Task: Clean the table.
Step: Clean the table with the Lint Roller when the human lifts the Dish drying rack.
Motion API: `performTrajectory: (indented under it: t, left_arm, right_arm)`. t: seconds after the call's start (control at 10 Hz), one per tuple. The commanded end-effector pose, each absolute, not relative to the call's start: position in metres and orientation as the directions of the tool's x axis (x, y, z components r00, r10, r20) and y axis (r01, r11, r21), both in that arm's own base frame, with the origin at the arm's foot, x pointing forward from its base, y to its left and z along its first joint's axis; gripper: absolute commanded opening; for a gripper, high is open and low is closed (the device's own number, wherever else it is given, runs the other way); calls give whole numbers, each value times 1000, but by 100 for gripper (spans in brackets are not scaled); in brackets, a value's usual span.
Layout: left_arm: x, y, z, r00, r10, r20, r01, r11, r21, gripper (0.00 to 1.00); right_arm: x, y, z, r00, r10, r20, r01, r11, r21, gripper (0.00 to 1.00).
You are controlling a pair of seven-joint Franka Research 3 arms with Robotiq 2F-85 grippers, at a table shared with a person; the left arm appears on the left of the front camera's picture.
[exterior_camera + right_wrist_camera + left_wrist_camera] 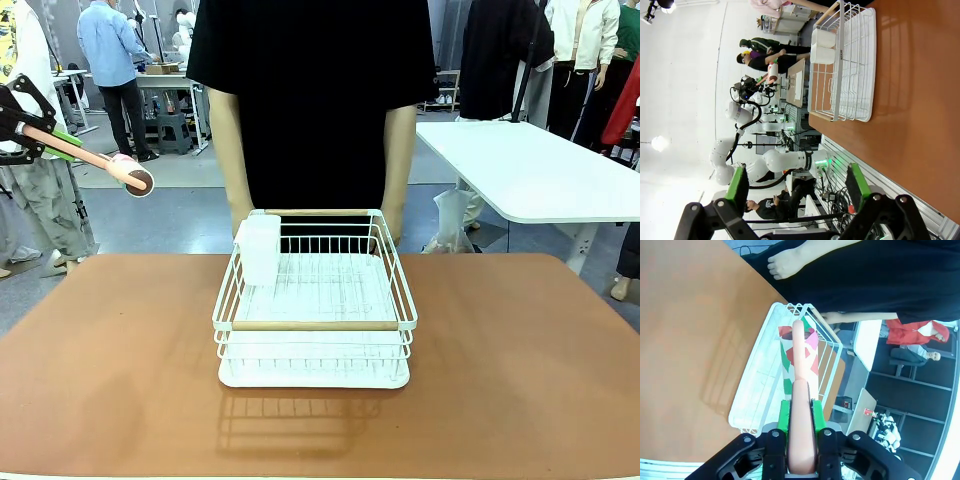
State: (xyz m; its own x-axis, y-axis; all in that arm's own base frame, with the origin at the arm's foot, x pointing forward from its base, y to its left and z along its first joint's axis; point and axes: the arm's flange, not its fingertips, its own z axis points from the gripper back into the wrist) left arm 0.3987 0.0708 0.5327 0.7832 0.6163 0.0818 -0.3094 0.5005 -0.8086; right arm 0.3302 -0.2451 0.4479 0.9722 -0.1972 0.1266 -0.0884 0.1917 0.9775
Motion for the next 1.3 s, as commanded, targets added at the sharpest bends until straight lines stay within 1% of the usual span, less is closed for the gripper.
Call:
performTrajectory:
  t: [0.0,1.2]
  left_arm:
    - [400,68,535,770,632,86,-320,499,-805,0]
    - [400,68,535,770,632,86,-320,499,-805,0]
  right_arm:
    - [328,-244,452,971,-199,131,-95,181,979,100]
    - [328,-244,452,971,-199,131,-95,181,979,100]
